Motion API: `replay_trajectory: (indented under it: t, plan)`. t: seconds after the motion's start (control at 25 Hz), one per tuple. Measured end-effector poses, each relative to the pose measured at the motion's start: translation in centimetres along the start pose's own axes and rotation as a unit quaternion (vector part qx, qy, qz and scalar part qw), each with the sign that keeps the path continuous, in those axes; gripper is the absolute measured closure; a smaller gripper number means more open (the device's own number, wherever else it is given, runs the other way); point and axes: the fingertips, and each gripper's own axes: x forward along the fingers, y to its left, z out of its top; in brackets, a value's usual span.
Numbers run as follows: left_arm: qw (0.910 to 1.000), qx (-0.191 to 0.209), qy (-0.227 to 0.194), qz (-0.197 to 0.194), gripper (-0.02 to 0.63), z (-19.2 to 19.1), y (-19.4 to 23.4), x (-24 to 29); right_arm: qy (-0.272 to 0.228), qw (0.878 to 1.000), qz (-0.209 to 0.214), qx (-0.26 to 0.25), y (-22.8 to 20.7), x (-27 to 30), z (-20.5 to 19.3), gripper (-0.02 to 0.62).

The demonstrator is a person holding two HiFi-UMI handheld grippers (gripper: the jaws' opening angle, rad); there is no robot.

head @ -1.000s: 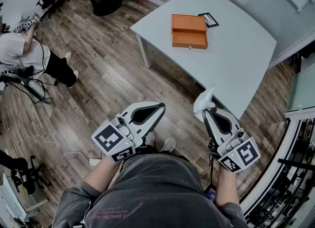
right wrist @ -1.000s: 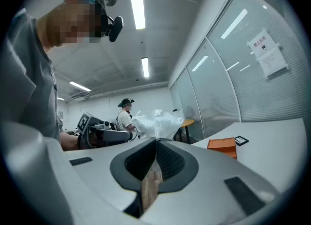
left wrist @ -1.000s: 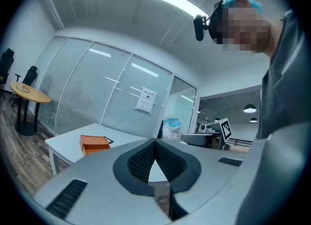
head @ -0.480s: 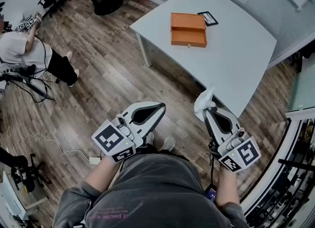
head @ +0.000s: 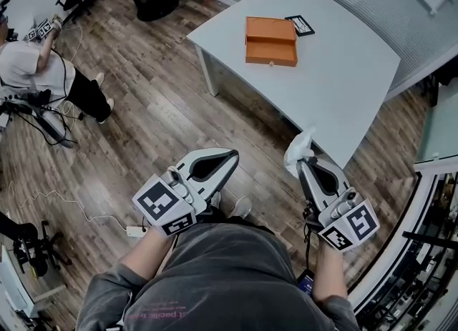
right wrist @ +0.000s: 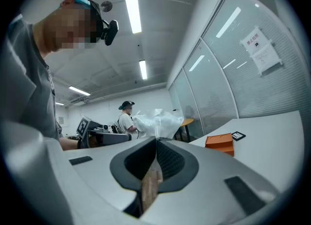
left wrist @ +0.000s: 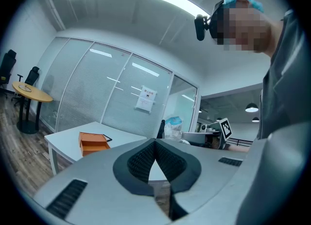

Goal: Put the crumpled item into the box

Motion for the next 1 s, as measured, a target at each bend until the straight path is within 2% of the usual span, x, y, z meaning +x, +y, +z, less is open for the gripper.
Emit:
replay_trajectory:
  t: [0.52,1.0]
  plan:
    - [0.9999,0.010,0.001,0.001,0.594,-0.7,-2.6,0.8,-0.007,1.000,0.003,0.013,-0.5,-3.0,-0.8,0.589]
    - [0.9999,0.007,-0.009,0.006,0.594,0.0,-0.2,0.9,0.001,1.000,0.010,0.008,-1.2,-0.9,-0.4,0.589]
